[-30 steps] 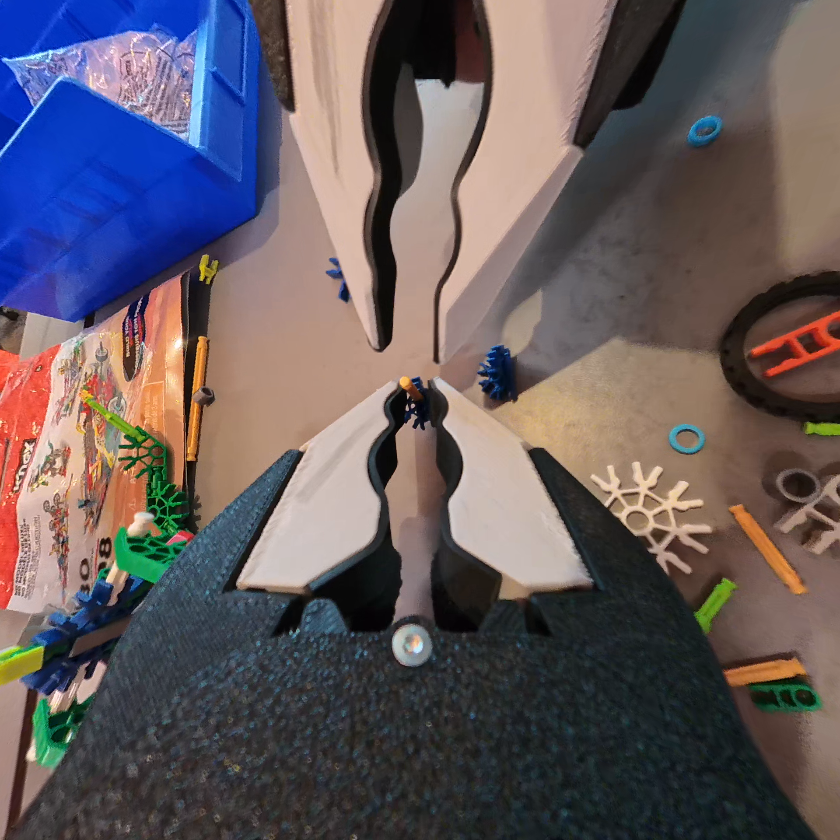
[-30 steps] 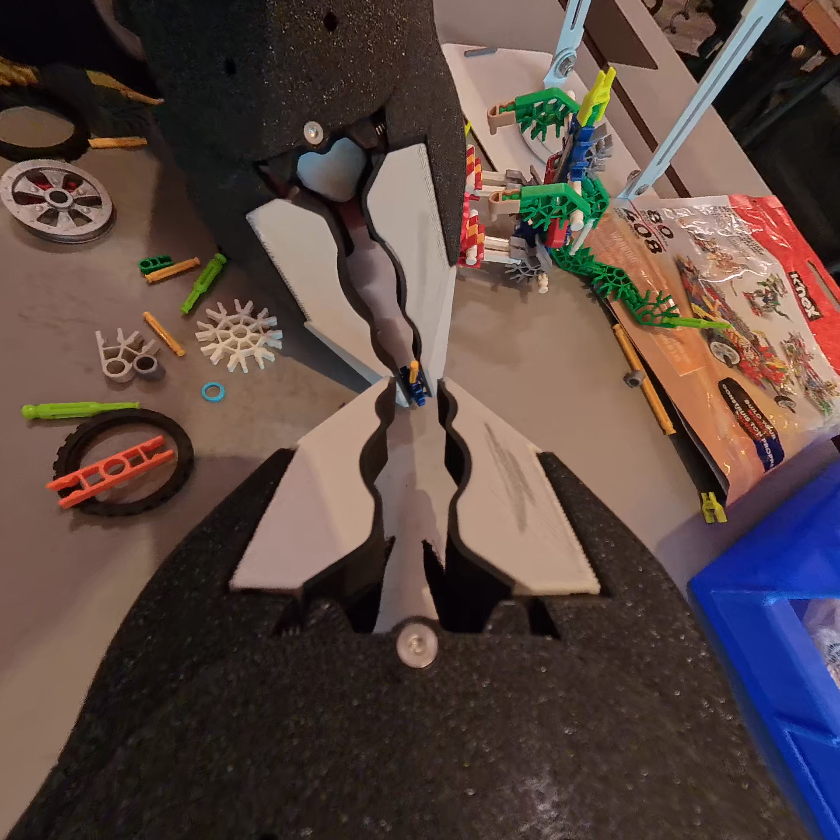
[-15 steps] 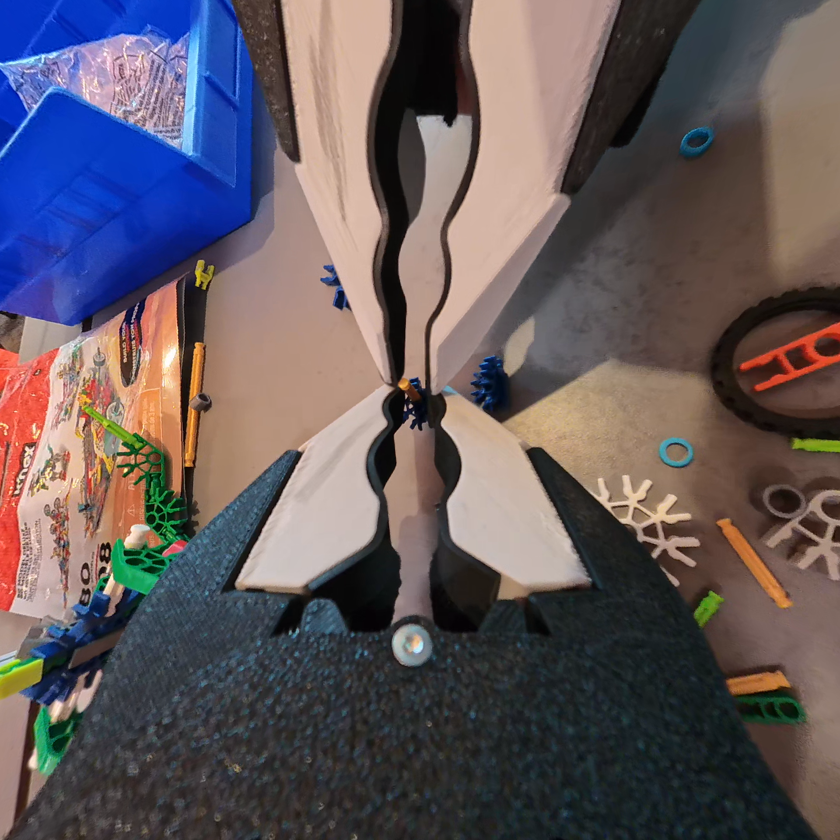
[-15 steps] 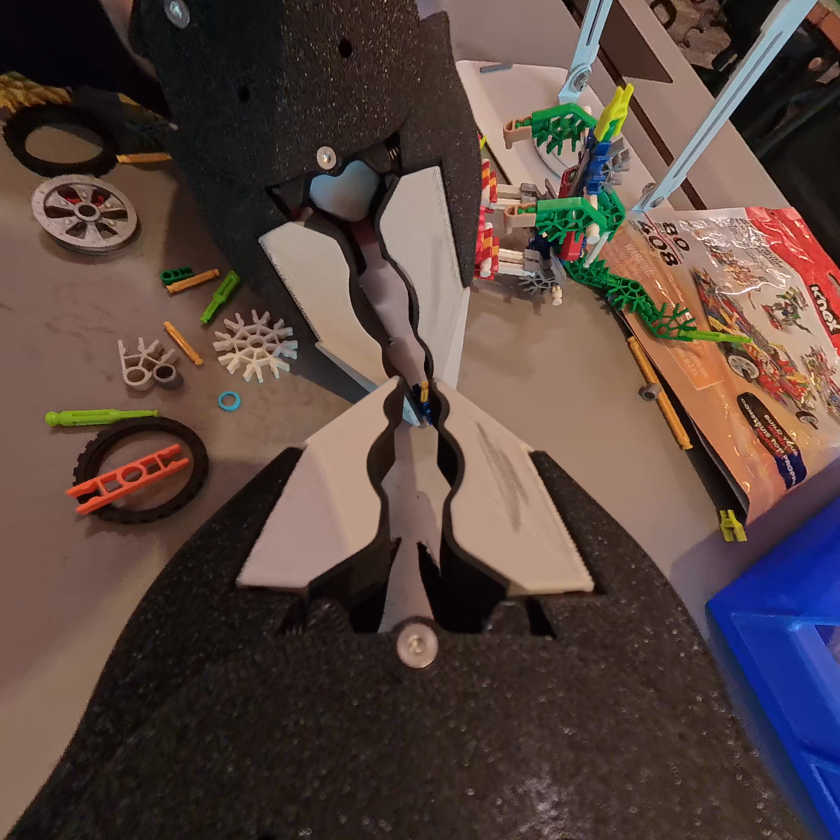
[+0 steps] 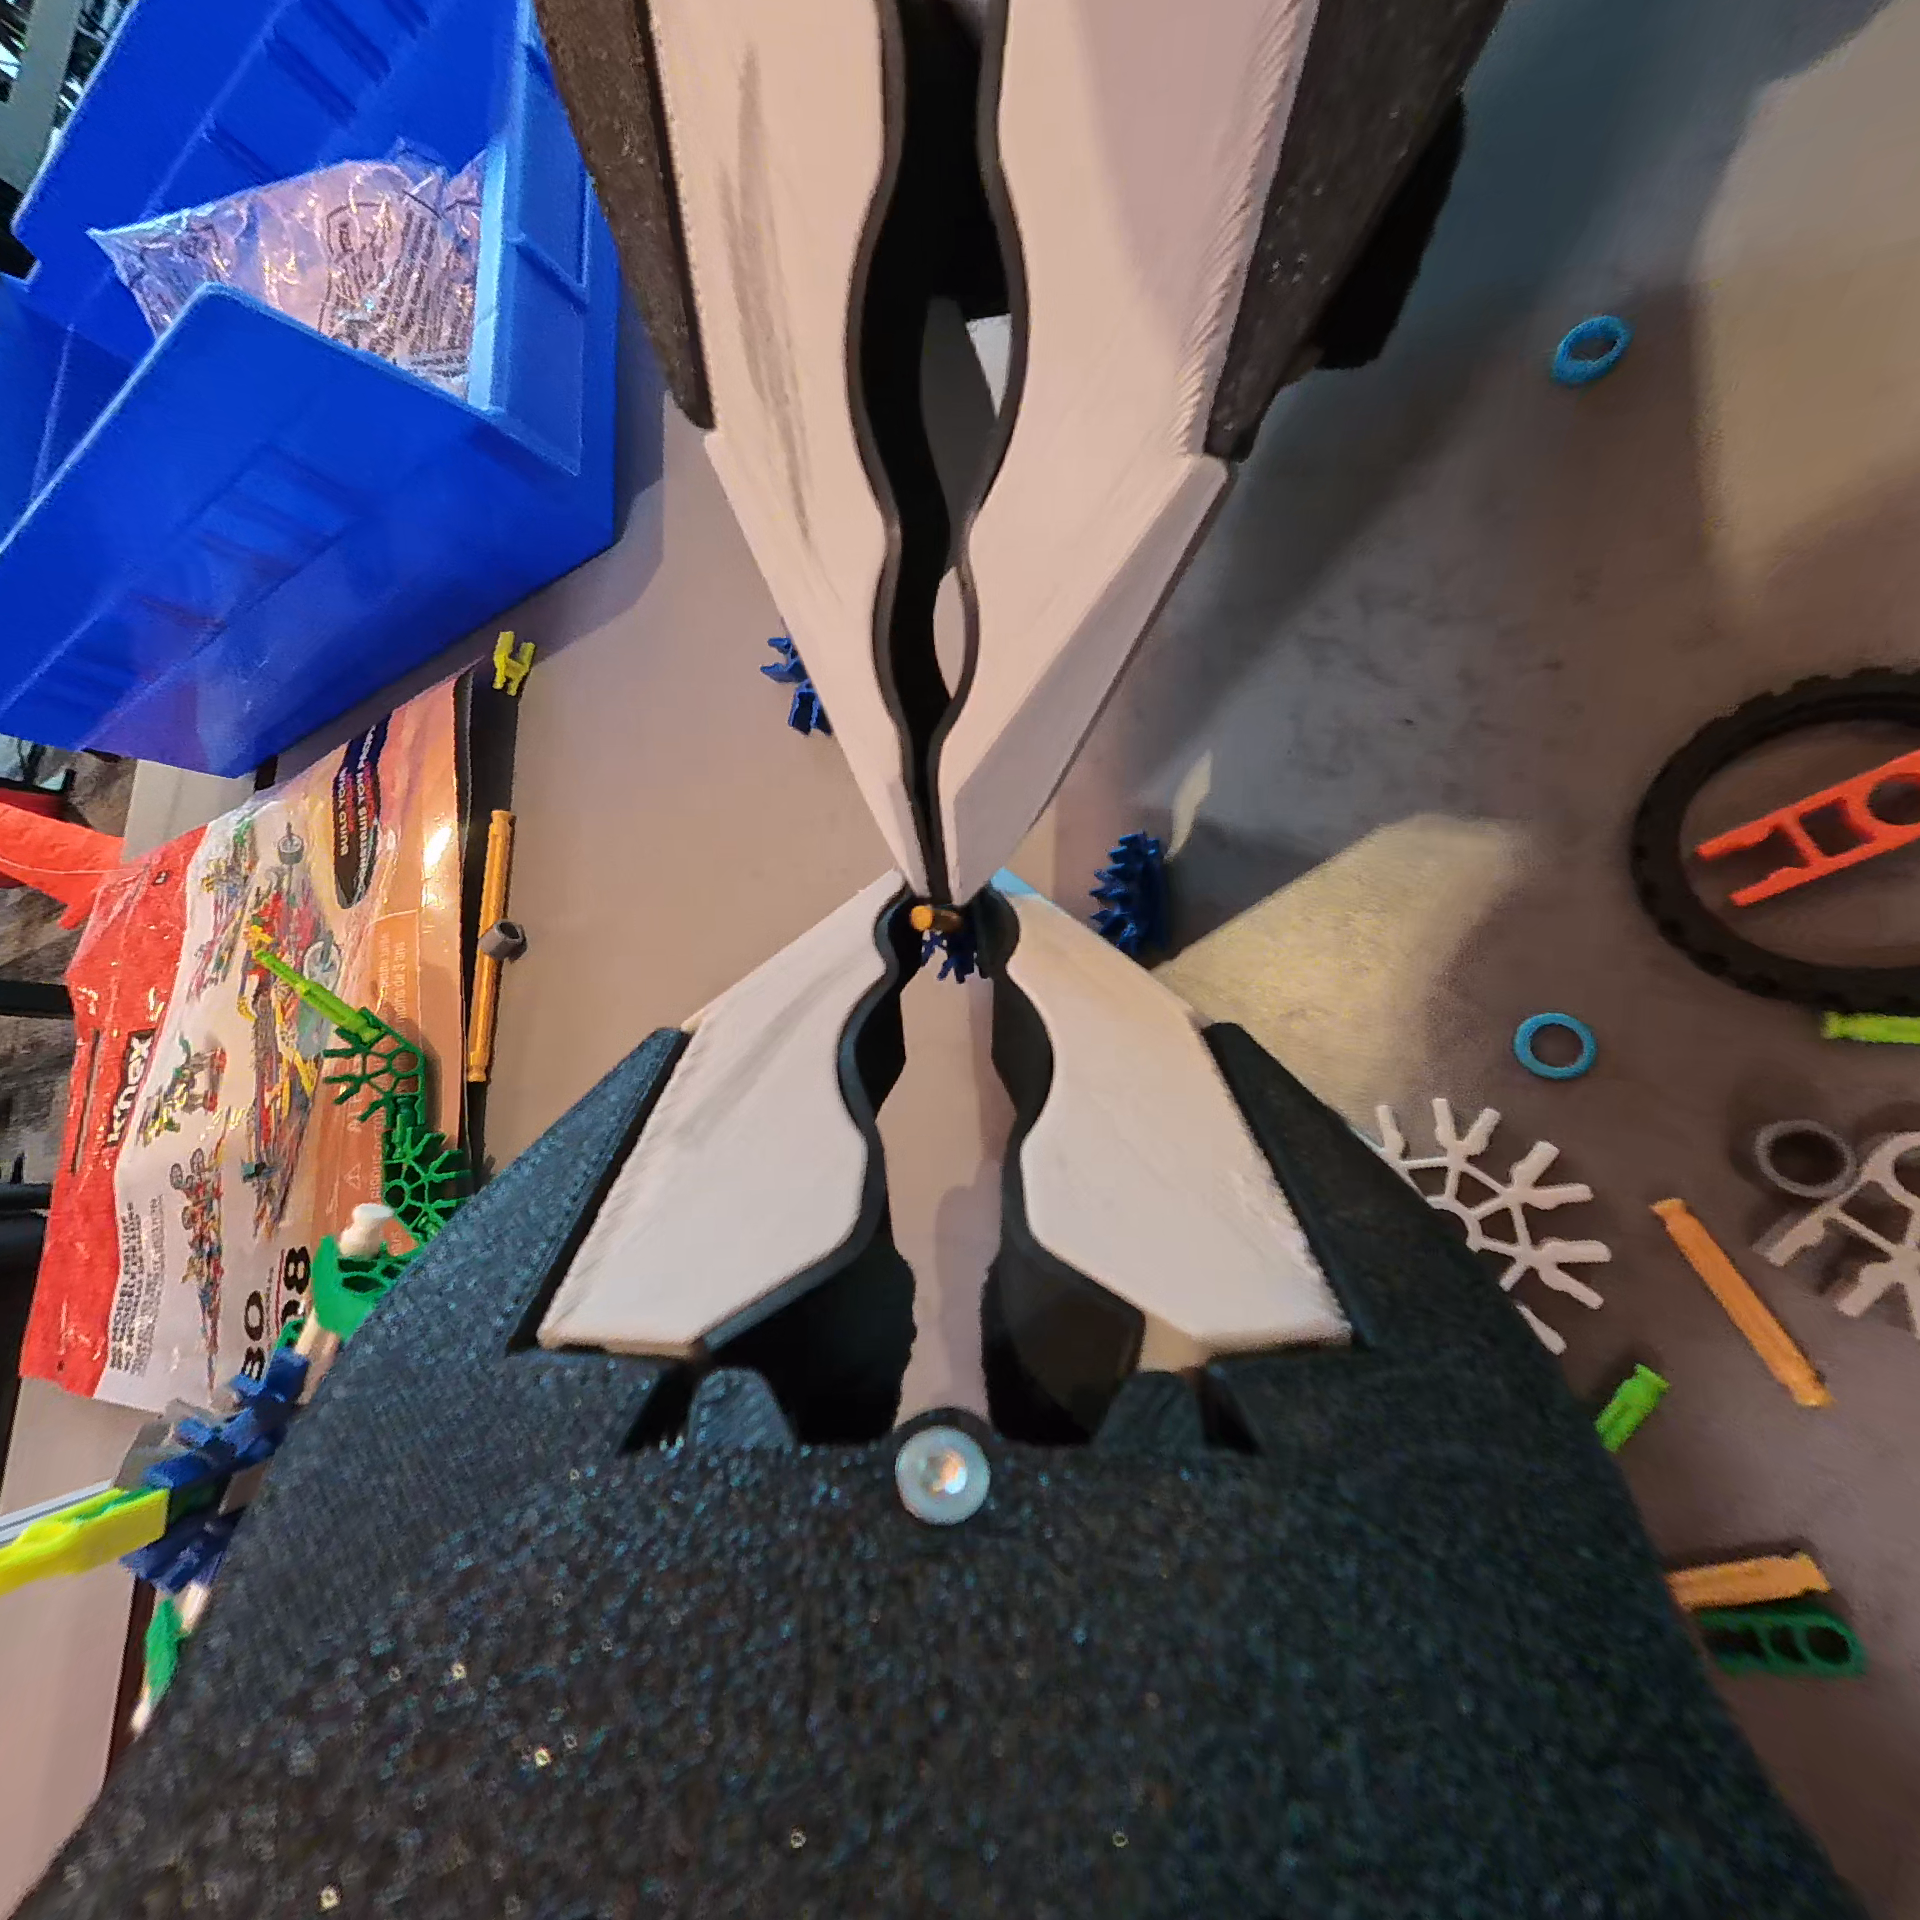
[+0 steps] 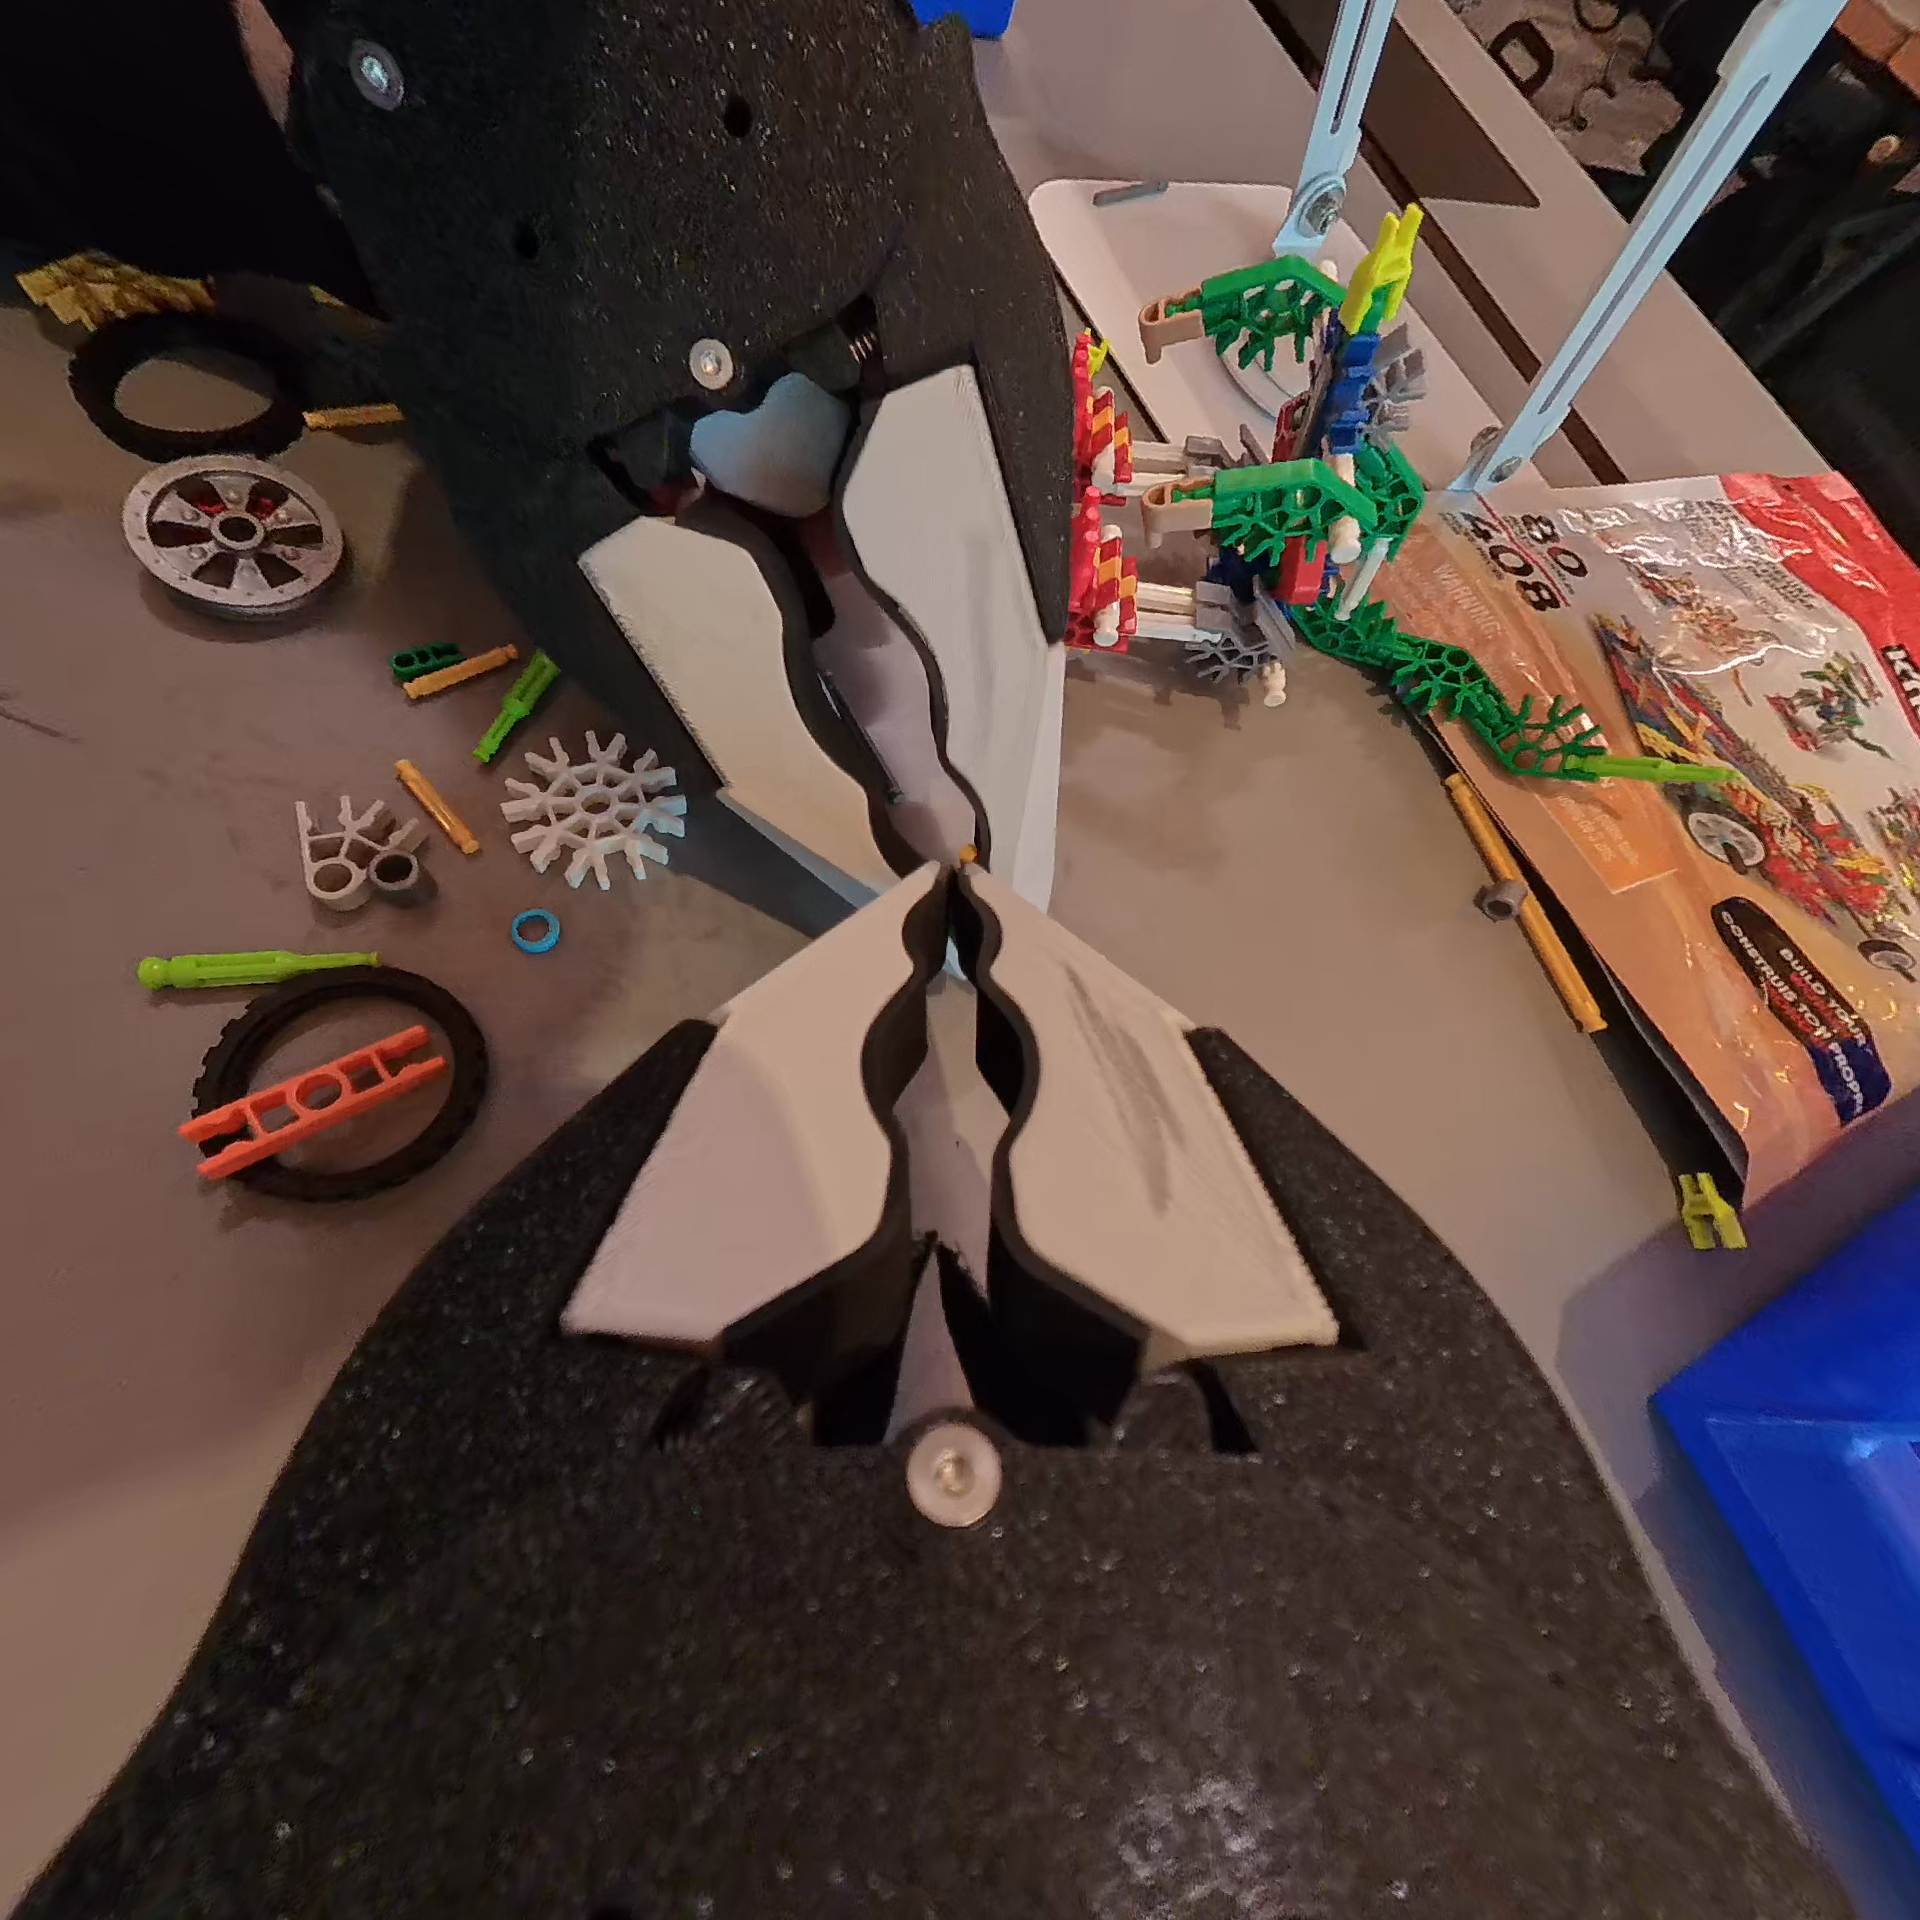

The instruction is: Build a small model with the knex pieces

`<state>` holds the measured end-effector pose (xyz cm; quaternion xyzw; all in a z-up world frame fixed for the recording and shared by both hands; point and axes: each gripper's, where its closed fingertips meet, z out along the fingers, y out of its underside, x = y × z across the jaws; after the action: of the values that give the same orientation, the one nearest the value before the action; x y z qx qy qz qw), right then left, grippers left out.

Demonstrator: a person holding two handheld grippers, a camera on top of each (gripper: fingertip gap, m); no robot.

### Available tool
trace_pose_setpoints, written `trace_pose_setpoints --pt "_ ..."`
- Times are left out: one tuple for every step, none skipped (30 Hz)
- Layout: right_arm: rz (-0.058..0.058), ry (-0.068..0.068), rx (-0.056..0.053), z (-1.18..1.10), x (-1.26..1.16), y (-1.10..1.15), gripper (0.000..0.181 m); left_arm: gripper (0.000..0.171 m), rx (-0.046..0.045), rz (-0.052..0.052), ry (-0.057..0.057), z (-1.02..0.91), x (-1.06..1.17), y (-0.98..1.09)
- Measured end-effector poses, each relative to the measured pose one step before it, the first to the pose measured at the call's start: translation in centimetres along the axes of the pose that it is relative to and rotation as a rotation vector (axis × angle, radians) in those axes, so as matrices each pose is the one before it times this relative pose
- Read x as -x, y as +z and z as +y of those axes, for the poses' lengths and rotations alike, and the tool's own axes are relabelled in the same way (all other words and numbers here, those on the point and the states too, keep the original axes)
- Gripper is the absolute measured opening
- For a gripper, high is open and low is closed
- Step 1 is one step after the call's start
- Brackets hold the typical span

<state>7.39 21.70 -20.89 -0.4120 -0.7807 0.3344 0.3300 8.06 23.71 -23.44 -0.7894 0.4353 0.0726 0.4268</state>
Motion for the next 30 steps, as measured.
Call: trace_pose_setpoints --pt "0.001 0.0026 -0.0022 -0.005 -0.072 -0.077 0.0 0.006 -0.00367 -0.0031 -0.0003 -0.041 0.044 -0.014" --pt "0.0024 0.0032 -0.0022 -0.01 -0.112 -0.08 0.0 0.006 -0.00327 0.0005 -0.0019 -0.017 -0.003 -0.008" --pt "0.0021 0.0034 0.0008 0.048 -0.109 -0.068 0.0 0.006 -0.00146 0.0027 -0.0014 0.012 -0.029 -0.008" --pt "0.0018 0.0023 0.0037 0.107 -0.083 -0.037 0.0 0.006 -0.00149 -0.003 0.0012 0.014 0.062 -0.015" --pt "0.0031 0.0004 0.0035 0.082 -0.083 -0.018 0.0 0.006 -0.00099 -0.0013 -0.0017 0.027 0.07 -0.033" --pt "0.0036 -0.0001 0.0014 0.04 -0.062 -0.017 0.0 0.006 -0.00048 0.0018 -0.0054 0.049 0.038 -0.022" --pt "-0.0029 -0.0005 -0.0013 -0.004 0.05 -0.052 0.0 0.006 0.00007 -0.0015 -0.0023 0.063 0.072 -0.009" --pt "-0.0104 0.0001 -0.0036 -0.027 0.173 -0.074 0.0 0.006 0.00109 -0.0025 0.0004 0.066 0.071 -0.017" --pt "-0.0075 0.0023 -0.0006 0.023 0.093 -0.083 0.001 0.006 0.0005 0.0001 -0.0013 0.031 0.026 0.001" --pt "0.0046 0.0009 0.0056 0.136 -0.12 -0.043 0.004 0.006 -0.00069 0.0007 -0.0003 -0.002 -0.006 0.002" --pt "0.0112 -0.0012 0.0094 0.194 -0.232 -0.006 0.006 0.006 0.00135 -0.0016 0.0022 0.01 0.02 0.002" --pt "0.0075 -0.0015 0.0098 0.21 -0.142 0.033 0.006 0.006 -0.00015 -0.0013 0.0028 -0.023 0.005 -0.02" --pt "0.0057 -0.0043 0.0072 0.121 -0.063 0.075 0.006 0.006 -0.00456 0.0009 0.0006 -0.098 -0.01 -0.032" --pt "0.0024 -0.0053 0.0017 0.007 0.021 0.092 0.006 0.006 -0.00511 0.0008 -0.0008 -0.126 -0.015 -0.038" --pt "-0.0024 -0.0036 -0.0039 -0.109 0.107 0.075 0.007 0.006 -0.00154 0.0001 0.0009 -0.081 -0.013 -0.008" --pt "-0.0005 -0.0037 -0.0071 -0.172 0.082 0.05 0.006 0.006 0.00158 0.0009 0.002 -0.025 -0.029 0.012" --pt "0.0008 -0.0033 -0.0084 -0.188 0.046 0.013 0.006 0.006 0.00372 0.0016 0.0018 0.026 -0.064 0.038" --pt "0.001 -0.0007 -0.0027 -0.084 0.011 0.034 0.006 0.006 0.00187 0.0015 -0.0003 0.016 -0.058 0.067" --pt "0.0037 -0.0017 0.0019 0.017 -0.032 0.074 0.006 0.006 0.00686 -0.0031 0.0011 0.108 0.031 0.053" --pt "0.0058 -0.0041 0.0017 -0.002 -0.039 0.062 0.006 0.006 0.0072 -0.0041 0.0048 0.1 0.056 0.019" --pt "0.0017 -0.0061 0.0008 -0.009 0.02 0.017 0.006 0.006 0.00433 -0.0015 0.0028 0.052 0.023 -0.019" --pt "-0.0062 0.0008 -0.0034 -0.039 0.061 -0.114 0.007 0.006 -0.00129 0.0054 -0.0019 -0.016 -0.075 -0.03" --pt "-0.0061 0.0135 -0.015 -0.241 -0.035 -0.216 0.007 0.006 -0.00165 0.0017 -0.002 -0.032 -0.028 0.013" --pt "-0.0064 0.0145 -0.0292 -0.534 0.012 -0.234 0.007 0.006 0.00366 0.002 0.0026 0.045 -0.058 0.039" --pt "-0.0113 0.0067 -0.0298 -0.58 0.188 -0.132 0.007 0.006 0.00468 0.0012 0.0036 0.054 -0.072 0.058" --pt "-0.006 -0.002 -0.0089 -0.192 0.189 0.058 0.007 0.006 0.00148 0.0004 0.002 -0.018 -0.053 0.042" --pt "0.0065 -0.011 0.0189 0.299 0.003 0.242 0.007 0.006 -0.00218 0.0017 0.0001 -0.103 -0.061 0.022" --pt "0.0081 -0.0126 0.0198 0.347 -0.012 0.253 0.008 0.005 -0.0006 0.0027 0.0007 -0.094 -0.093 0.039" --pt "0.0017 -0.0036 0.0108 0.165 0.039 0.162 0.007 0.006 0.0241 -0.0073 0.0088 0.385 0.04 0.156" --pt "0.0023 -0.0007 0.0063 0.089 -0.017 0.092 0.006 0.006 0.00453 -0.0046 0.0067 0.095 0.004 0.058"
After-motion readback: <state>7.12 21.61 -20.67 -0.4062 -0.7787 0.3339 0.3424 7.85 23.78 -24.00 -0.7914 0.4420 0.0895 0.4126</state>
